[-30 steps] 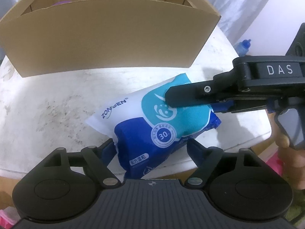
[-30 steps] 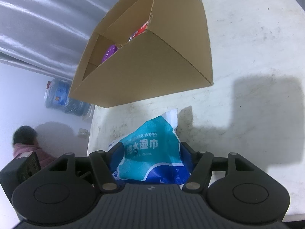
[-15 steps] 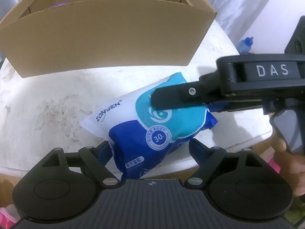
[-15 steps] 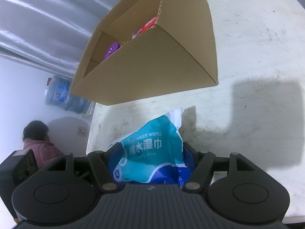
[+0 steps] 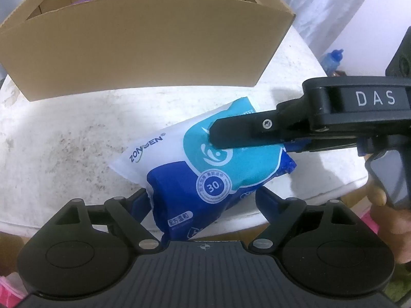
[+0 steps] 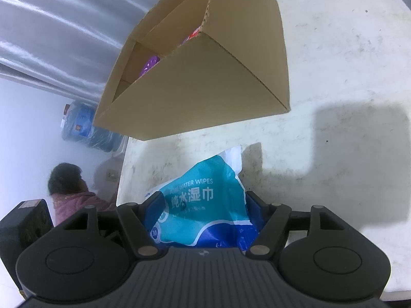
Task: Organize objects
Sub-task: 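Lift the wet-wipes pack off the table with the right gripper, then carry the wet-wipes pack with the right gripper over the cardboard box, then lower the wet-wipes pack into the box and open the right gripper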
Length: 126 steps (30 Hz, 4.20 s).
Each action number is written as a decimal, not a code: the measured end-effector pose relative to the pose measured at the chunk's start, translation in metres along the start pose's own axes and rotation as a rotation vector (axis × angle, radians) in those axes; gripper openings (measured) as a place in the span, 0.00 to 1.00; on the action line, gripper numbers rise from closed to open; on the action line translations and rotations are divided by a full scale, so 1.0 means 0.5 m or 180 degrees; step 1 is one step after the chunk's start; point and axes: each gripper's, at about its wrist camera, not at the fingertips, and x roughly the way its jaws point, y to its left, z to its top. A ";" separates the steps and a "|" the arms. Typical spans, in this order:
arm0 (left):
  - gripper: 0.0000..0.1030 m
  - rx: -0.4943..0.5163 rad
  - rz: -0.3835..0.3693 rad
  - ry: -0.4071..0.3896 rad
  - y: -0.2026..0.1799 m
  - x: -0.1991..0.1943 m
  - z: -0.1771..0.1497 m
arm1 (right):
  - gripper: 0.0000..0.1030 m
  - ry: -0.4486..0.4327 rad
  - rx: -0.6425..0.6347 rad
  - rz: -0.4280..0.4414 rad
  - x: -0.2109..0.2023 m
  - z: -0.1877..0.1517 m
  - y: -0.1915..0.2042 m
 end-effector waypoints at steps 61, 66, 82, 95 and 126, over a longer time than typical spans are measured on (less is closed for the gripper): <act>0.80 0.0090 0.0217 -0.0371 -0.050 -0.008 -0.001 | 0.72 -0.0133 -0.0286 0.0026 -0.024 0.003 0.078; 0.80 0.0072 0.0238 -0.0481 -0.050 -0.029 -0.008 | 0.72 -0.0177 -0.0395 0.0030 -0.036 0.004 0.105; 0.80 0.0035 0.0348 -0.0893 -0.033 -0.116 0.008 | 0.72 -0.0376 -0.0765 0.0067 -0.078 0.018 0.203; 0.80 0.0113 0.0400 -0.1129 -0.027 -0.161 0.122 | 0.73 -0.0581 -0.1106 0.0050 -0.110 0.105 0.276; 0.79 -0.0542 0.0058 -0.0319 0.014 0.064 0.329 | 0.70 0.0652 -0.1759 -0.0505 0.072 0.424 0.220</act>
